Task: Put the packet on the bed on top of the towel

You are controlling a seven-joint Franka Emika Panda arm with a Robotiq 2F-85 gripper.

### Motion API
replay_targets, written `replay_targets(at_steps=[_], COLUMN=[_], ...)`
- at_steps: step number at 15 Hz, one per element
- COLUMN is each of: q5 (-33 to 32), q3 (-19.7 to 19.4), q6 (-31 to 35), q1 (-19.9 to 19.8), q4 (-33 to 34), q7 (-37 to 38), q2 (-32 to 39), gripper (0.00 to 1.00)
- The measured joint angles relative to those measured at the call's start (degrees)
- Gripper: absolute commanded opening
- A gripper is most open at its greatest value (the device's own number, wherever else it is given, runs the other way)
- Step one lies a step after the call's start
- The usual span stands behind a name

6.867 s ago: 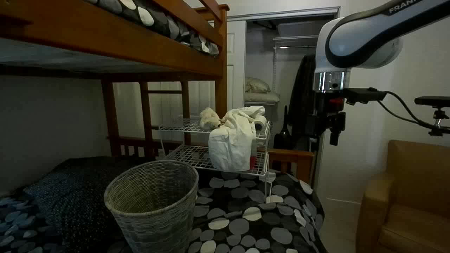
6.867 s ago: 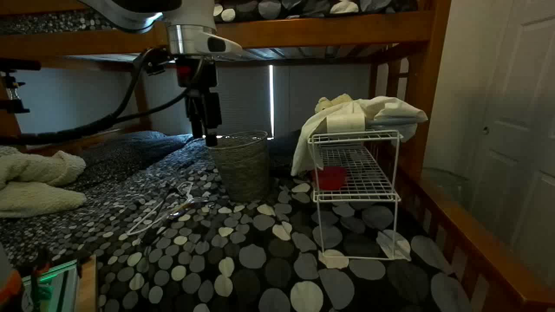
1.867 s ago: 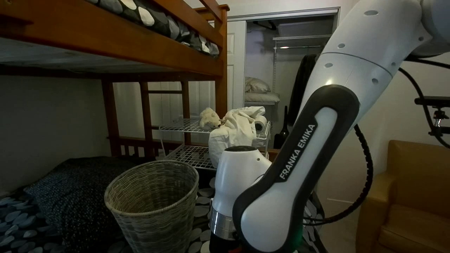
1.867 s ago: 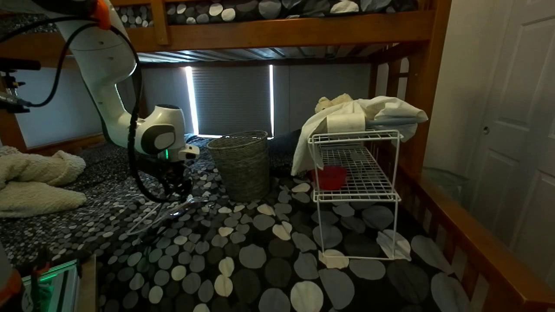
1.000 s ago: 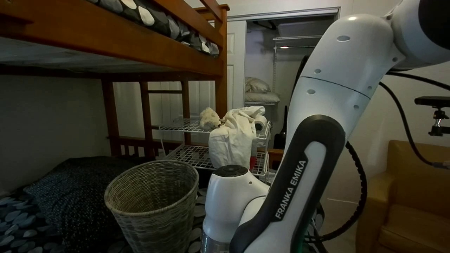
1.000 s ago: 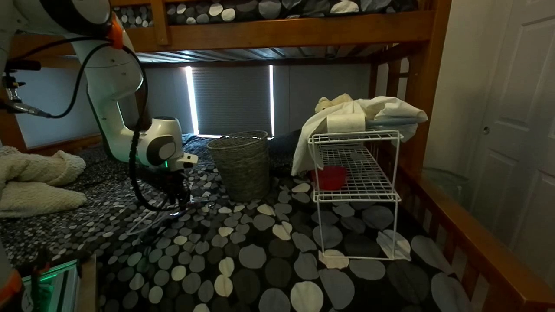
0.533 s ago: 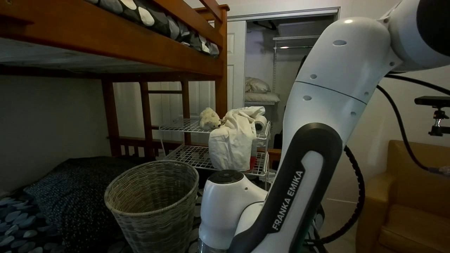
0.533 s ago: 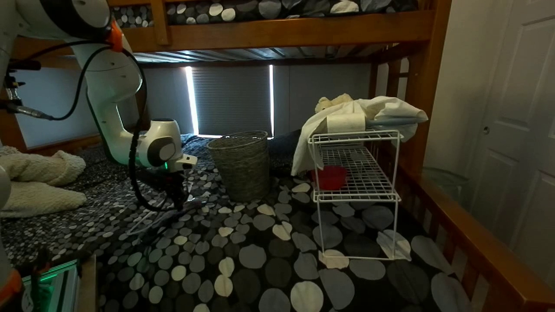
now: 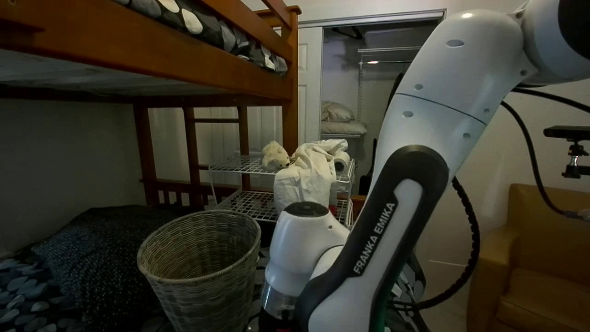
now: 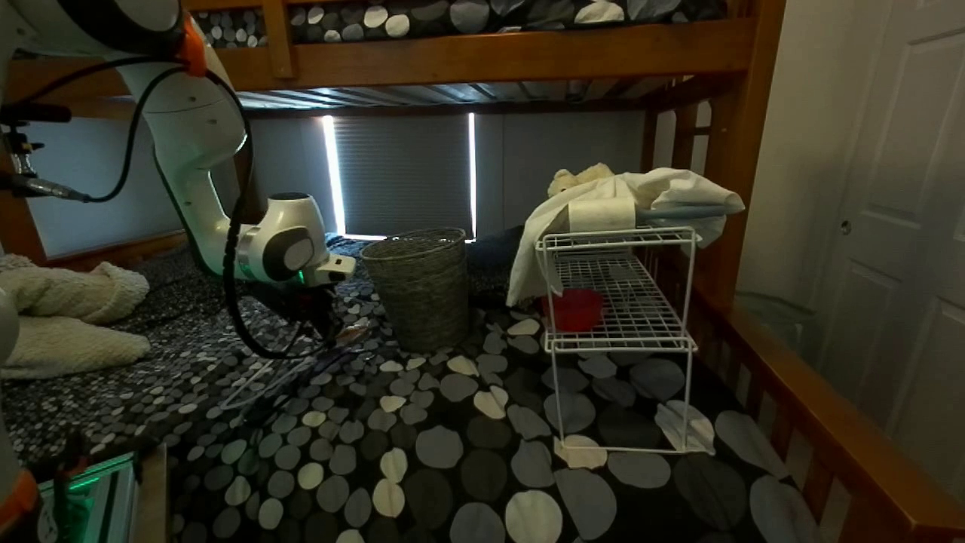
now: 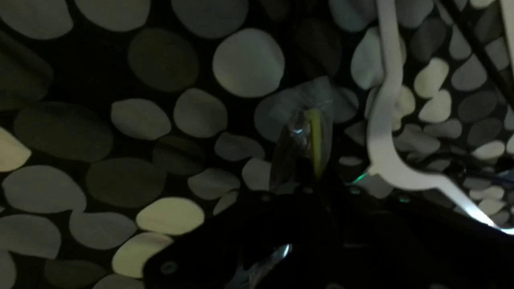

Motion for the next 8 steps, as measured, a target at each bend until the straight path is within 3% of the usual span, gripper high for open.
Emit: replay_targets(at_steps=[2, 5, 8], q5=[5.1, 14.8, 23.3], q3=[3.2, 14.5, 22.0], q6=[2.5, 1.9, 1.2], q1=[-5.9, -18.2, -24.7], q4=[-2.4, -5.8, -6.9], q7=[-2.2, -14.6, -21.4], q2=[-3.2, -7.4, -8.6], gripper=[0.02, 0.02, 0.02])
